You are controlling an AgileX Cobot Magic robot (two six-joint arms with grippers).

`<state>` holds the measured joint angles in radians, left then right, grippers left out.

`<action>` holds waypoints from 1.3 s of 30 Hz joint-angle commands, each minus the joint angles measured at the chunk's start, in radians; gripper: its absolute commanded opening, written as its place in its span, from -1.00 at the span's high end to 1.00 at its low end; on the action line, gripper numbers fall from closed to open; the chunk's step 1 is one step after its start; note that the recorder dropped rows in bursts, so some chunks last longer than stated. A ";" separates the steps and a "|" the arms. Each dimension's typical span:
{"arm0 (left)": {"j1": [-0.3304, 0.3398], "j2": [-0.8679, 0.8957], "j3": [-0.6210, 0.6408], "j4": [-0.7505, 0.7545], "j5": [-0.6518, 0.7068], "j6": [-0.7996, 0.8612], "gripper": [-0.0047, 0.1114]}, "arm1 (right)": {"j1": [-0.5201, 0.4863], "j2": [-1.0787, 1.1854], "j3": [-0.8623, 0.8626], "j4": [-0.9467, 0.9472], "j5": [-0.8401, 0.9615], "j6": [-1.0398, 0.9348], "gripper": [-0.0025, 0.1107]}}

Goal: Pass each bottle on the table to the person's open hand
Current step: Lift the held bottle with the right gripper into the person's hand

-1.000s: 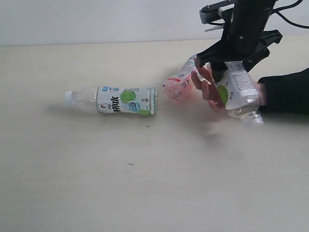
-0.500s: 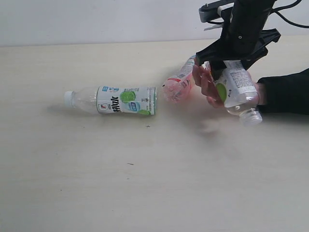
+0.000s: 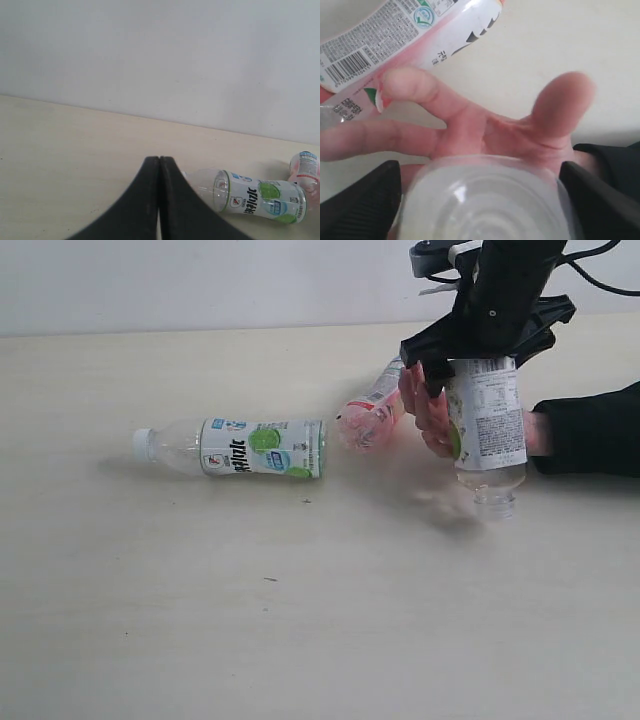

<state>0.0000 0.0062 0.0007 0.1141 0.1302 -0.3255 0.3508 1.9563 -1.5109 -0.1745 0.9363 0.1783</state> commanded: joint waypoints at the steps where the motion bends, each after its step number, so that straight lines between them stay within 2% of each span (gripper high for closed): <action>1: 0.002 -0.006 -0.001 0.002 -0.005 0.000 0.92 | -0.003 -0.002 -0.008 -0.019 -0.015 0.007 -0.56; 22: 0.002 -0.006 -0.001 0.002 -0.005 0.000 0.92 | -0.003 -0.006 -0.012 -0.039 -0.024 0.005 -0.60; 31: 0.002 -0.006 -0.001 0.002 -0.005 0.000 0.92 | -0.003 -0.197 -0.012 -0.036 -0.116 -0.019 -0.57; 33: 0.002 -0.006 -0.001 0.002 -0.005 0.000 0.92 | -0.003 -0.259 -0.011 -0.010 -0.116 -0.066 -0.45; 34: 0.002 -0.006 -0.001 0.002 -0.005 0.000 0.92 | -0.003 -0.296 -0.002 0.024 -0.116 -0.110 -0.32; 39: 0.002 -0.006 -0.001 0.002 -0.005 0.000 0.92 | -0.003 -0.502 0.125 0.231 -0.151 -0.290 0.64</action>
<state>0.0000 0.0062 0.0007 0.1141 0.1302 -0.3255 0.3508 1.5595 -1.4526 -0.0344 0.8033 -0.0245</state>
